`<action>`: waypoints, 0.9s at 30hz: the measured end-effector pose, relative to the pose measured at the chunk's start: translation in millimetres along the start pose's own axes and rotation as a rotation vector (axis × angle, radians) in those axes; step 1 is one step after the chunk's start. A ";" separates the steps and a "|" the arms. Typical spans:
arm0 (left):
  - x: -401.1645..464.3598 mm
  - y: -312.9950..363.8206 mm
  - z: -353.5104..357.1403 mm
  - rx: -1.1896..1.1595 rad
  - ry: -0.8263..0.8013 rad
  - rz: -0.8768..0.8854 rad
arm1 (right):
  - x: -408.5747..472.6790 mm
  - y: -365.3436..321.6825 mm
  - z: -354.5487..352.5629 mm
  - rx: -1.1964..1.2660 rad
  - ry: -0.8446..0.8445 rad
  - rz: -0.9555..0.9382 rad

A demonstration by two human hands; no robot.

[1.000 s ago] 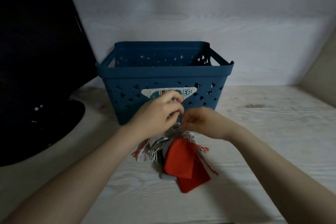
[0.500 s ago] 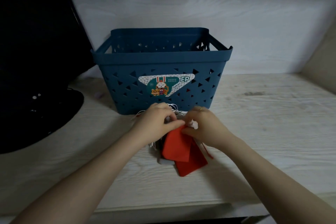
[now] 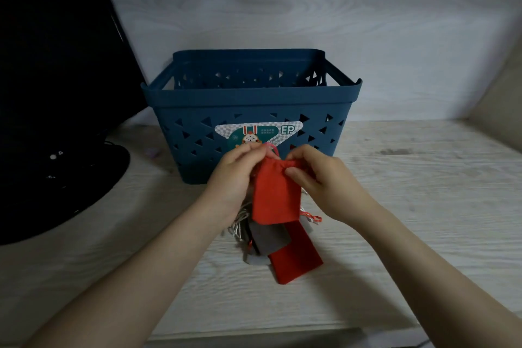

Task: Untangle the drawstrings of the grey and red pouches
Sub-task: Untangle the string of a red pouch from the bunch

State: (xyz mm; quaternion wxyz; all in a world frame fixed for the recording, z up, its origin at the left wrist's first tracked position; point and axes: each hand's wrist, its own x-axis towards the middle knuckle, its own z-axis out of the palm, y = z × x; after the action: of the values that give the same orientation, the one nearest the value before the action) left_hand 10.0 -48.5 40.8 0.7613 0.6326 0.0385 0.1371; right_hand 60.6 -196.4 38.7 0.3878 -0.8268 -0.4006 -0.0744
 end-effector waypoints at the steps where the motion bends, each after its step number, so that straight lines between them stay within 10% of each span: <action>1: 1.0 1.3 -1.1 -0.115 -0.003 -0.006 | 0.7 2.3 -0.7 -0.034 -0.020 -0.007; 7: 4.0 4.1 -9.0 -0.416 0.016 -0.049 | 3.0 9.5 -13.2 -0.077 -0.106 -0.014; 19: 9.2 5.2 -23.3 -0.828 0.133 -0.126 | 17.3 4.8 2.2 1.828 0.313 0.537; 27: 7.2 -5.1 -24.1 -0.124 0.038 -0.111 | 20.4 -7.9 13.9 1.483 0.227 0.632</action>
State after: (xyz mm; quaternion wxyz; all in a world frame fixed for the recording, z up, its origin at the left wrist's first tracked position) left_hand 12.1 -24.5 31.9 0.8046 0.5784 0.0792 0.1089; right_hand 65.9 -171.3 42.6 0.8755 -0.4164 -0.0517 0.2396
